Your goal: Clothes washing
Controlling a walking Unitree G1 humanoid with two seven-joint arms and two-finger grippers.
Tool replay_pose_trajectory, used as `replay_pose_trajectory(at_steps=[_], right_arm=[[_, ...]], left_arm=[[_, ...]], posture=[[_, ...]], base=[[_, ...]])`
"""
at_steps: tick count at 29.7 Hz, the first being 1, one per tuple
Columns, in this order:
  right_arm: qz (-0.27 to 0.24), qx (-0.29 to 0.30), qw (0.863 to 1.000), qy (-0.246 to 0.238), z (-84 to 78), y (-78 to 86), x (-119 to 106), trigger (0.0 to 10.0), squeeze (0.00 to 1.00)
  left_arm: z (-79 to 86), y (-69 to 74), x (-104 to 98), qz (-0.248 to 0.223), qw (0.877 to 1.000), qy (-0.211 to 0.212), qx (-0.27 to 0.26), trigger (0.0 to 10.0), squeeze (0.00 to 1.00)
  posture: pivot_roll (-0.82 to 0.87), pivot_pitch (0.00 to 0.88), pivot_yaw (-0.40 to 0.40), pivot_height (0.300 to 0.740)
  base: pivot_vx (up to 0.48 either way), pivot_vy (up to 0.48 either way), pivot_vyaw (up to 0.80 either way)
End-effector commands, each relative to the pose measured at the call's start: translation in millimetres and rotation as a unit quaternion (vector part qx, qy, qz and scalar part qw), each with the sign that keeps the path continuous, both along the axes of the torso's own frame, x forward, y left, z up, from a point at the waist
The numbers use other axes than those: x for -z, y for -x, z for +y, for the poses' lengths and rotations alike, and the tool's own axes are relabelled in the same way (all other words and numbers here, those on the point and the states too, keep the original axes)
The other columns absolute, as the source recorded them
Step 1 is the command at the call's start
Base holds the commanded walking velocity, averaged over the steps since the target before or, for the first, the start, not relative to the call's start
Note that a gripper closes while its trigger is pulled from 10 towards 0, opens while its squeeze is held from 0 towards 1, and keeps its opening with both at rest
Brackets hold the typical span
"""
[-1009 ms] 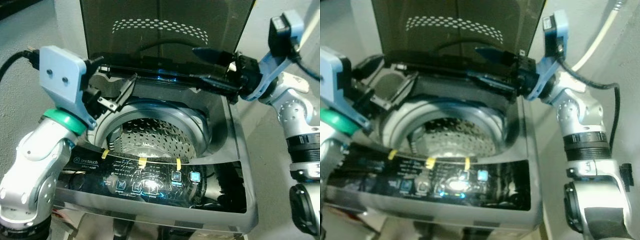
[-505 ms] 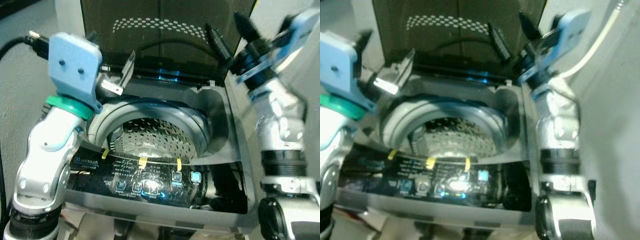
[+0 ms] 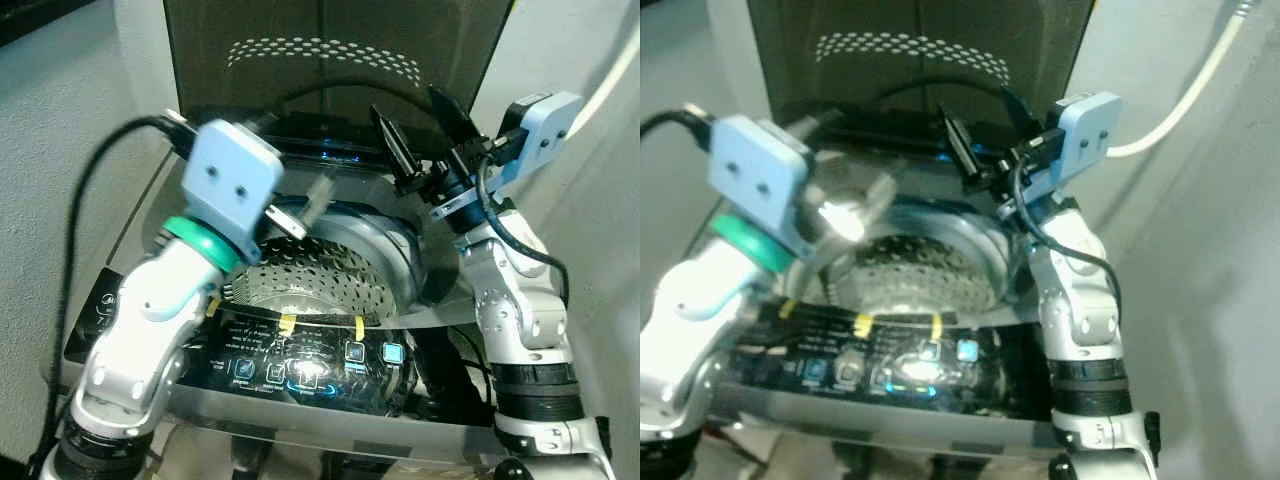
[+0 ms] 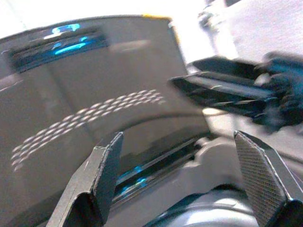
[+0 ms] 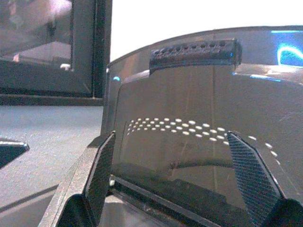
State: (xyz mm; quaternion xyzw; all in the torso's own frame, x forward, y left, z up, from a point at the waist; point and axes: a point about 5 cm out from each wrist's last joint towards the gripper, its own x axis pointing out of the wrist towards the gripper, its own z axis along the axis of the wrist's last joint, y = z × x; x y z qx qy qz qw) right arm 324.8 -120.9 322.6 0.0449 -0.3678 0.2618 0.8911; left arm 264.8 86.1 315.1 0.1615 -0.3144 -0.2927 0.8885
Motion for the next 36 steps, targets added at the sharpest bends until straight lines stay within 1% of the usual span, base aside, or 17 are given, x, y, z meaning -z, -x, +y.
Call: replay_pose_trajectory(at_steps=[1, 5, 7, 10, 11, 12, 13, 14, 16, 19, 20, 21, 23, 25, 26, 29, 36], right_arm=[[-0.014, 0.009, 1.000, -0.002, -2.3, 4.0, -2.1, 10.0, 0.00], [-0.026, 0.007, 0.999, -0.021, 0.7, 12.0, -6.7, 10.0, 0.00], [-0.027, 0.007, 0.999, -0.024, 0.0, 13.2, -7.9, 10.0, 0.00], [-0.034, 0.020, 0.998, -0.051, -6.8, 15.0, -14.7, 10.0, 0.00], [-0.034, 0.020, 0.998, -0.051, -6.8, 15.0, -14.7, 10.0, 0.00], [-0.033, 0.025, 0.998, -0.046, -6.8, 14.2, -12.9, 10.0, 0.00], [-0.033, 0.025, 0.998, -0.046, -6.8, 14.2, -12.9, 10.0, 0.00], [-0.031, 0.027, 0.998, -0.040, -6.3, 13.6, -11.1, 10.0, 0.00], [0.012, 0.022, 0.999, -0.026, 5.3, 6.2, 12.9, 10.0, 0.00], [0.026, 0.020, 0.999, -0.023, 9.0, 4.3, 20.8, 10.0, 0.00], [0.052, 0.017, 0.998, -0.028, 14.8, 0.2, 33.1, 10.0, 0.00], [0.052, 0.017, 0.998, -0.028, 14.8, 0.2, 33.1, 10.0, 0.00], [0.084, 0.014, 0.996, -0.036, 24.9, -4.3, 46.2, 10.0, 0.00], [0.097, 0.014, 0.994, -0.044, 27.6, -7.3, 49.0, 10.0, 0.00], [0.105, 0.018, 0.993, -0.052, 29.2, -12.3, 47.3, 10.0, 0.00], [0.099, 0.025, 0.993, -0.052, 28.1, -15.5, 43.6, 10.0, 0.00], [0.090, 0.026, 0.995, -0.040, 31.1, -18.5, 41.2, 10.0, 0.00]], left_arm=[[-2.0, 3.7, -2.5, -0.014, 1.000, -0.004, 0.008, 10.0, 0.00], [-0.9, 2.2, -2.6, -0.060, 0.997, -0.038, -0.027, 10.0, 0.00], [-0.2, 2.1, -1.9, -0.065, 0.996, -0.044, -0.033, 10.0, 0.00], [17.8, -4.7, 4.5, -0.051, 0.994, -0.040, -0.085, 10.0, 0.00], [17.8, -4.7, 4.5, -0.051, 0.994, -0.040, -0.085, 10.0, 0.00], [29.2, -8.5, 5.4, -0.034, 0.993, -0.011, -0.112, 10.0, 0.00], [29.2, -8.5, 5.4, -0.034, 0.993, -0.011, -0.112, 10.0, 0.00], [36.6, -10.5, 6.0, -0.021, 0.992, 0.010, -0.126, 10.0, 0.00], [64.3, -17.5, 8.8, 0.007, 0.978, 0.077, -0.192, 10.0, 0.00], [71.3, -19.0, 10.1, 0.012, 0.973, 0.092, -0.209, 10.0, 0.00], [79.4, -20.0, 12.1, 0.011, 0.966, 0.104, -0.235, 10.0, 0.00], [79.4, -20.0, 12.1, 0.011, 0.966, 0.104, -0.235, 10.0, 0.00], [87.8, -19.9, 14.6, -0.002, 0.958, 0.108, -0.265, 10.0, 0.00], [89.4, -18.9, 15.8, -0.014, 0.956, 0.097, -0.276, 10.0, 0.00], [90.3, -16.7, 18.1, -0.033, 0.954, 0.073, -0.290, 10.0, 0.00], [91.4, -15.1, 21.9, -0.042, 0.952, 0.057, -0.299, 10.0, 0.00], [93.6, -15.6, 22.1, -0.042, 0.946, 0.086, -0.309, 10.0, 0.00]], posture=[[0.18, 0.077, 0.033, 0.740], [0.18, 0.076, 0.030, 0.740], [0.18, 0.076, 0.030, 0.740], [0.19, 0.076, 0.035, 0.740], [0.19, 0.076, 0.035, 0.740], [0.19, 0.076, 0.034, 0.740], [0.19, 0.076, 0.034, 0.740], [0.19, 0.076, 0.034, 0.740], [0.18, 0.076, 0.023, 0.740], [0.18, 0.076, 0.020, 0.740], [0.18, 0.071, -0.006, 0.740], [0.18, 0.071, -0.006, 0.740], [0.19, 0.065, -0.024, 0.740], [0.19, 0.057, -0.044, 0.740], [0.19, 0.049, -0.058, 0.740], [0.19, 0.043, -0.069, 0.740], [0.19, 0.032, -0.097, 0.740]], base=[[0.000, 0.000, 0.00], [0.000, 0.000, 0.00], [0.000, 0.000, 0.00], [0.000, 0.000, 0.00], [0.000, 0.000, 0.00], [0.000, 0.000, 0.00], [0.000, 0.000, 0.00], [0.000, 0.000, 0.00], [0.000, 0.000, 0.00], [0.000, 0.000, 0.00], [0.000, 0.000, 0.00], [0.000, 0.000, 0.00], [0.000, 0.000, 0.00], [0.000, 0.000, 0.00], [0.000, 0.000, 0.00], [0.000, 0.000, 0.00], [0.000, 0.000, 0.00]])
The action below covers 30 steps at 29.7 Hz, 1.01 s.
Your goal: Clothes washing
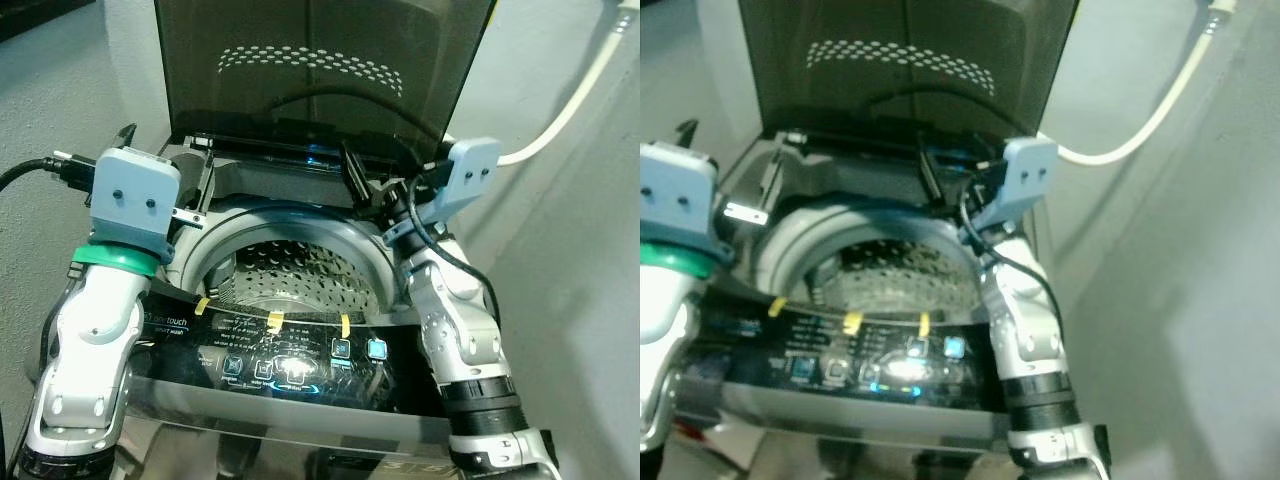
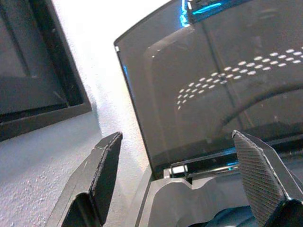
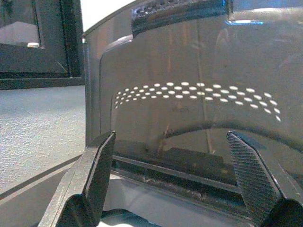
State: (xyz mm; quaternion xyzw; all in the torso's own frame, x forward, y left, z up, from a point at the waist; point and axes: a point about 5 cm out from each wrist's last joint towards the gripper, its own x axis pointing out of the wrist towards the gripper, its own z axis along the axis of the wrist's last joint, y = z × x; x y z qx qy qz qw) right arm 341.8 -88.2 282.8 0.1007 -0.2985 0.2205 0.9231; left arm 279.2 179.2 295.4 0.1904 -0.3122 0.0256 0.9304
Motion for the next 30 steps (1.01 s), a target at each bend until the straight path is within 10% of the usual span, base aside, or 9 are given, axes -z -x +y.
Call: replay_pose_trajectory(at_steps=[1, 30], right_arm=[[0.000, 0.004, 1.000, 0.006, -1.6, -1.5, 1.4, 10.0, 0.00], [-0.010, -0.002, 1.000, 0.012, 1.7, -0.3, 2.9, 10.0, 0.00]], left_arm=[[0.5, -1.2, 2.4, 0.001, 1.000, 0.007, -0.004, 10.0, 0.00], [-3.9, -7.0, 4.1, -0.006, 1.000, 0.017, 0.000, 10.0, 0.00]], posture=[[0.19, 0.032, -0.097, 0.740], [0.17, 0.038, -0.092, 0.740]], base=[[0.000, 0.000, 0.00], [-0.120, 0.000, 0.00]])
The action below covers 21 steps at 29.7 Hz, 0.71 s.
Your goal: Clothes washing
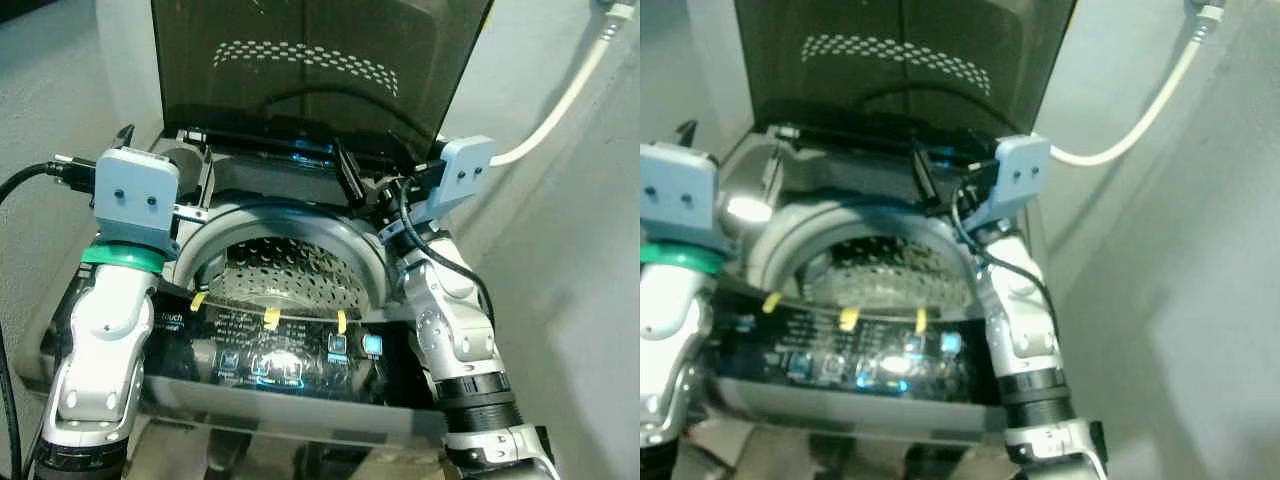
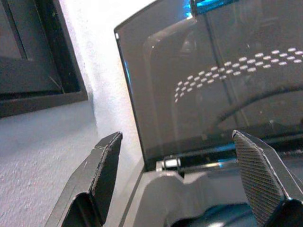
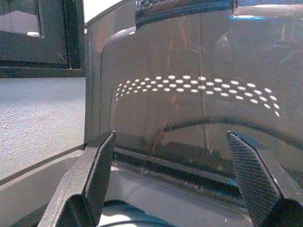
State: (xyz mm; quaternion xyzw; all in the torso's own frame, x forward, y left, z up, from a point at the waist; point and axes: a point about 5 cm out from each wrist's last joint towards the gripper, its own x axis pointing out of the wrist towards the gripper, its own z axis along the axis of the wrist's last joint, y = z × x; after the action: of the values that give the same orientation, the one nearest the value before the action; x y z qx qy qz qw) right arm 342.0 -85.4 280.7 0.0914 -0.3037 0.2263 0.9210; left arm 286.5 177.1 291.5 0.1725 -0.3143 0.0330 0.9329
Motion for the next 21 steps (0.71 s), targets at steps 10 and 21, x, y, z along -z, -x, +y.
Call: replay_pose_trajectory(at_steps=[10, 21], right_arm=[[-0.002, -0.001, 1.000, 0.005, -0.8, 0.1, 1.2, 10.0, 0.00], [-0.001, -0.002, 1.000, 0.008, -0.4, -0.2, 2.3, 10.0, 0.00]], left_arm=[[-1.4, 0.1, 1.0, -0.003, 1.000, -0.003, 0.000, 10.0, 0.00], [-2.6, -1.2, 1.4, -0.002, 1.000, -0.006, 0.003, 10.0, 0.00]], posture=[[0.17, 0.040, -0.091, 0.740], [0.17, 0.036, -0.089, 0.740]], base=[[-0.300, 0.000, 0.00], [-0.300, 0.000, 0.00]])
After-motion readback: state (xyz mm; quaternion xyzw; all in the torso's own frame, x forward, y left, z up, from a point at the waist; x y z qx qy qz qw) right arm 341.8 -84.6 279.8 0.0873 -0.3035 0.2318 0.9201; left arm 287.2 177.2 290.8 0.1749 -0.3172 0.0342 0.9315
